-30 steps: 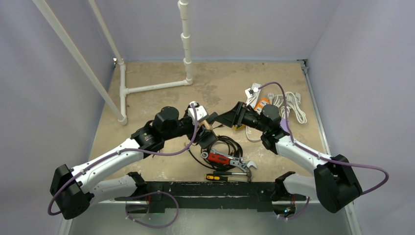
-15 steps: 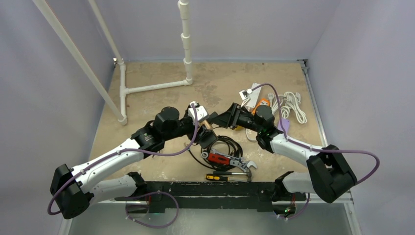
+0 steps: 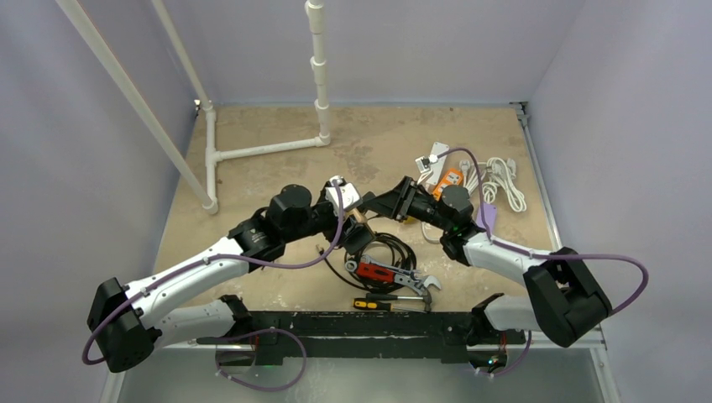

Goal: Pull the plug off the socket
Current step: Remove the plug from the socket.

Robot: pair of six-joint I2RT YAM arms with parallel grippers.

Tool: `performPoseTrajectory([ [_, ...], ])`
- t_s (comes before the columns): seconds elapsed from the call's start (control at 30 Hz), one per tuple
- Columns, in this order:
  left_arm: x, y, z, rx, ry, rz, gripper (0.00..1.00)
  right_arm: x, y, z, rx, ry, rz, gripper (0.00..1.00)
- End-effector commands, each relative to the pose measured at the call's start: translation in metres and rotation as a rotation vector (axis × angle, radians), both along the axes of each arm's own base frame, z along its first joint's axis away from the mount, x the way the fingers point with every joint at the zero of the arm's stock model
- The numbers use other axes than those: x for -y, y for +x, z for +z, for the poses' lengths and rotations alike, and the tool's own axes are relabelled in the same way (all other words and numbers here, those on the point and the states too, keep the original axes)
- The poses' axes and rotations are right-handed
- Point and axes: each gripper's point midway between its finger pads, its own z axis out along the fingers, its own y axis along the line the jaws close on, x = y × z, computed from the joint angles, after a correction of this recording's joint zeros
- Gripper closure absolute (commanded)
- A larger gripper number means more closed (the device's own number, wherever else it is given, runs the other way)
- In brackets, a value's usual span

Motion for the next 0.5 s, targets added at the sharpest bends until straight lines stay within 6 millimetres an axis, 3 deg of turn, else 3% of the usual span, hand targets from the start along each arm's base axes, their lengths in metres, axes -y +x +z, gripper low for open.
performPoseTrajectory([
  [0.0,0.010,0.005,0.029,0.090,-0.069,-0.010,1.00,0.001,0.004,0.027,0.058,0.082,-0.031,0.56],
  [0.2,0.008,0.014,0.025,0.080,-0.046,0.042,1.00,0.004,0.007,0.036,0.064,0.087,-0.081,0.81],
  [0.47,0.005,0.021,0.026,0.075,-0.048,0.088,1.00,0.001,0.011,0.053,0.102,0.053,-0.184,1.00],
])
